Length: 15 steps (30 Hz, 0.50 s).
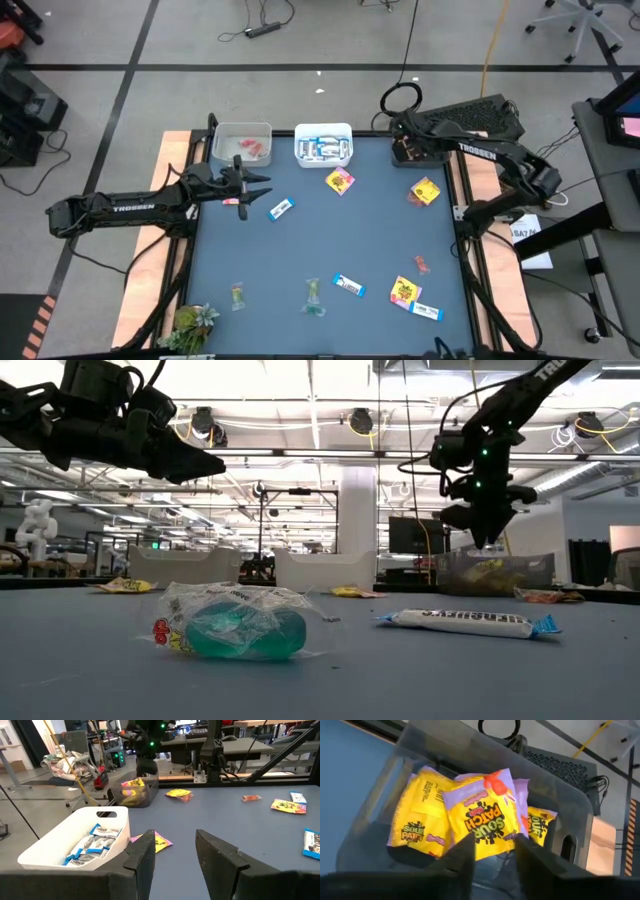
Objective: Sort candy
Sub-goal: Put the orange gummy into the gray bin
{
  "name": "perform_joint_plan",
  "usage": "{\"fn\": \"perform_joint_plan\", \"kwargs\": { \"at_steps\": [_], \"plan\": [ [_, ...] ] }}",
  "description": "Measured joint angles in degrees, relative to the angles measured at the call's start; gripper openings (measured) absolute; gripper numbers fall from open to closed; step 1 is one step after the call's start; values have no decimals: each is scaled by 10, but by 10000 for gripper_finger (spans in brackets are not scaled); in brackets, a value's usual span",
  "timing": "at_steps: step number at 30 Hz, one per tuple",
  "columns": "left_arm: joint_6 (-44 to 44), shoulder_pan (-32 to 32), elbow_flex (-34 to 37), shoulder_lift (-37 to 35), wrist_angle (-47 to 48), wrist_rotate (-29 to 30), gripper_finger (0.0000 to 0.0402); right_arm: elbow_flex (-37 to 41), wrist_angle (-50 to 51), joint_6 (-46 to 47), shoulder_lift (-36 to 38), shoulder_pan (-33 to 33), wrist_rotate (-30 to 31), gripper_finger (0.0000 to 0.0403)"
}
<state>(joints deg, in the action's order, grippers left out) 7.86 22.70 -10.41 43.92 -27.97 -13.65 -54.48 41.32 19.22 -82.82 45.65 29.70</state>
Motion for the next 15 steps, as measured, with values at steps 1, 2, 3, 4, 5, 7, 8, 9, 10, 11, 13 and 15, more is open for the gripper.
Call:
{"fn": "perform_joint_plan", "kwargs": {
  "at_steps": [1,2,3,4,5,7,8,9,10,11,13,15],
  "plan": [
    [0,0,0,0,0,0,148,0,-1,0,-3,3,0,105],
    [0,0,0,0,1,0,148,0,-4,0,-9,7,0,80],
    [0,0,0,0,1,0,148,0,-9,-1,-16,13,1,52],
    [0,0,0,0,2,0,148,2,-14,-6,-22,19,1,28],
    [0,0,0,0,3,0,148,5,-20,-10,-29,24,3,15],
    [0,0,0,0,4,0,148,9,-44,-13,-42,35,-3,13],
    [0,0,0,0,4,0,148,12,-53,-13,-49,41,-11,14],
    [0,0,0,0,4,0,148,14,-57,-16,-54,46,-21,14],
    [0,0,0,0,4,0,148,17,-64,-20,-57,49,-30,13],
    [0,0,0,0,4,0,148,18,-73,-25,-60,51,-36,10],
    [0,0,0,0,4,0,148,18,-77,-35,-60,54,-41,3],
    [0,0,0,0,5,3,148,19,-74,-45,-53,52,-42,2]
  ]
}}
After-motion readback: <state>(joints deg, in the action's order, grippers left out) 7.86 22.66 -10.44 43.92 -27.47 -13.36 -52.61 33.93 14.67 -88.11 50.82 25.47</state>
